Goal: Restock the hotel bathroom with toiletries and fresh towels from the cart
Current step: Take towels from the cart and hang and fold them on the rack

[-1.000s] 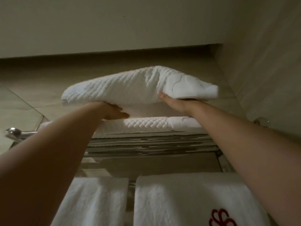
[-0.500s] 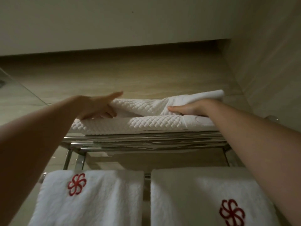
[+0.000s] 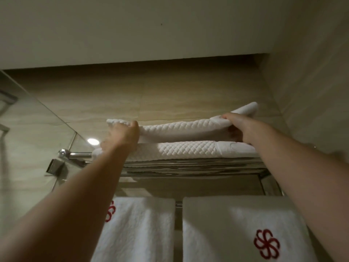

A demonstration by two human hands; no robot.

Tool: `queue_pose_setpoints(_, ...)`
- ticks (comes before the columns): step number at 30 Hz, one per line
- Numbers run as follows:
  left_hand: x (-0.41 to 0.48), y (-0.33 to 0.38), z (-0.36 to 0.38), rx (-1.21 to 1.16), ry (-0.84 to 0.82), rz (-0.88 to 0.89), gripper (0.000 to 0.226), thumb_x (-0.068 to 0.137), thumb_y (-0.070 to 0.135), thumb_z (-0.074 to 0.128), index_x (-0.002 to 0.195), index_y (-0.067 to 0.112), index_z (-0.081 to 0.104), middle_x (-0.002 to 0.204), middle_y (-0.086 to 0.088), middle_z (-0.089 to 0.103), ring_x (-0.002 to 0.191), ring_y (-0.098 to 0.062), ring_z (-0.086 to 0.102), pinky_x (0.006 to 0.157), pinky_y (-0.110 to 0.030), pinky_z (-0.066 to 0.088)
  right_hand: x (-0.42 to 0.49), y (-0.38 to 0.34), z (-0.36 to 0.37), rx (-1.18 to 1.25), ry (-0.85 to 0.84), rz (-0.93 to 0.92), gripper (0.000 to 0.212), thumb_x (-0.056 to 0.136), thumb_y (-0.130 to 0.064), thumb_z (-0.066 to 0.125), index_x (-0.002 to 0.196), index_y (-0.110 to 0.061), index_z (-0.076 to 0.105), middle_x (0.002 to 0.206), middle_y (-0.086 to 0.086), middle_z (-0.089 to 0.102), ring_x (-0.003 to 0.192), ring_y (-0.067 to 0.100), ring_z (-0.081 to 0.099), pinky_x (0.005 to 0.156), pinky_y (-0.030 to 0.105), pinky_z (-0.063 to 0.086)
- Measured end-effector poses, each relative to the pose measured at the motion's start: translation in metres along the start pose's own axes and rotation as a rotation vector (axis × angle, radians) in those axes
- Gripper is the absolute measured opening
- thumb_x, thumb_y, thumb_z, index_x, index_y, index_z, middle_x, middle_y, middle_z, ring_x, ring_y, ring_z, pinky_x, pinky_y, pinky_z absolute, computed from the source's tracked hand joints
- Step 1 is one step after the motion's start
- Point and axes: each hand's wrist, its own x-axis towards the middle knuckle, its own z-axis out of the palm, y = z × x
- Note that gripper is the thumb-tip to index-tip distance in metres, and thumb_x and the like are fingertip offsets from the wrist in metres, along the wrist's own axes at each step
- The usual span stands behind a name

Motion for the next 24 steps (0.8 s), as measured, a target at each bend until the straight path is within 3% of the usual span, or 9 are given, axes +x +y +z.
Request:
queue_pose_setpoints(2, -0.008, -0.003, 0.001, 0.065, 0.07, 0.049, 0.035, 0.093, 0.044, 0.031, 0.089, 0.014, 0.049, 0.088, -0.014, 0.054, 0.086, -0.027, 0.051, 0.098, -0.046, 0.04, -0.004, -0.003, 0.004, 0.017, -0.022, 0.001, 0.056, 0.085, -0.044, 0.057, 0.127, -0.008, 0.049, 0.117, 0.015, 0.057, 0.107, 0.03, 0.055, 0.098, 0.044, 0.045)
queue_pose_setpoints(5, -0.015, -0.006, -0.001, 0.062, 0.147, 0.042, 0.042, 0.094, 0.04, 0.031, 0.068, 0.011, 0.044, 0.073, -0.008, 0.051, 0.081, -0.024, 0.047, 0.102, -0.048, 0.033, -0.006, -0.004, 0.008, 0.015, -0.07, -0.012, 0.051, 0.086, -0.04, 0.06, 0.126, -0.01, 0.05, 0.119, 0.015, 0.055, 0.109, 0.03, 0.054, 0.098, 0.044, 0.046)
queue_pose_setpoints(8, -0.015, -0.013, 0.001, 0.07, 0.168, 0.011, 0.041, 0.095, 0.042, 0.03, 0.065, 0.016, 0.041, 0.065, -0.005, 0.047, 0.081, -0.024, 0.045, 0.107, -0.051, 0.024, -0.008, -0.003, 0.006, -0.023, -0.103, -0.015, 0.056, 0.083, -0.041, 0.065, 0.125, -0.008, 0.05, 0.12, 0.015, 0.055, 0.111, 0.031, 0.054, 0.1, 0.044, 0.045)
queue_pose_setpoints(11, -0.02, -0.021, 0.006, 0.108, 0.211, 0.022, 0.043, 0.095, 0.043, 0.029, 0.079, 0.011, 0.053, 0.086, -0.014, 0.06, 0.095, -0.029, 0.052, 0.109, -0.051, 0.022, -0.008, -0.001, 0.004, 0.021, -0.078, -0.007, 0.053, 0.085, -0.038, 0.061, 0.124, -0.004, 0.047, 0.12, 0.014, 0.053, 0.11, 0.03, 0.053, 0.096, 0.039, 0.045)
queue_pose_setpoints(14, -0.025, -0.02, 0.009, 0.084, 0.273, -0.046, 0.05, 0.094, 0.041, 0.031, 0.101, 0.002, 0.06, 0.112, -0.02, 0.059, 0.116, -0.034, 0.045, 0.108, -0.051, 0.022, -0.008, -0.001, 0.004, 0.149, 0.067, -0.022, 0.051, 0.085, -0.034, 0.061, 0.126, -0.007, 0.046, 0.111, 0.012, 0.057, 0.089, 0.025, 0.058, 0.069, 0.036, 0.048)
queue_pose_setpoints(16, -0.03, -0.018, 0.009, 0.02, 0.3, -0.098, 0.056, 0.092, 0.041, 0.034, 0.123, -0.003, 0.049, 0.131, -0.021, 0.047, 0.128, -0.034, 0.036, 0.111, -0.05, 0.018, -0.008, 0.001, 0.005, 0.187, 0.202, -0.045, 0.056, 0.082, -0.031, 0.064, 0.128, -0.01, 0.041, 0.112, 0.009, 0.056, 0.087, 0.023, 0.057, 0.061, 0.034, 0.044)
queue_pose_setpoints(18, -0.034, -0.02, 0.006, -0.076, 0.322, -0.101, 0.068, 0.09, 0.041, 0.041, 0.142, 0.001, 0.023, 0.148, -0.018, 0.027, 0.138, -0.031, 0.023, 0.114, -0.05, 0.014, -0.009, 0.004, 0.005, 0.255, 0.331, -0.102, 0.056, 0.084, -0.027, 0.064, 0.13, -0.012, 0.036, 0.113, 0.01, 0.052, 0.087, 0.023, 0.053, 0.056, 0.032, 0.042)
queue_pose_setpoints(21, -0.041, -0.026, 0.005, -0.03, 0.34, 0.051, 0.072, 0.093, 0.034, 0.043, 0.149, 0.013, 0.002, 0.158, -0.007, -0.002, 0.145, -0.025, -0.001, 0.117, -0.048, 0.003, -0.01, 0.008, 0.005, 0.316, 0.476, -0.201, 0.05, 0.087, -0.025, 0.06, 0.13, -0.014, 0.037, 0.125, 0.013, 0.053, 0.099, 0.027, 0.057, 0.07, 0.035, 0.053)
queue_pose_setpoints(24, -0.05, -0.029, 0.009, 0.277, 0.284, 0.337, 0.054, 0.098, 0.035, 0.024, 0.147, 0.017, 0.013, 0.156, -0.002, -0.016, 0.142, -0.021, -0.019, 0.113, -0.043, -0.013, -0.014, 0.009, 0.008, 0.217, 0.556, -0.274, 0.038, 0.091, -0.023, 0.054, 0.126, -0.012, 0.046, 0.125, 0.013, 0.056, 0.107, 0.029, 0.057, 0.075, 0.031, 0.044)
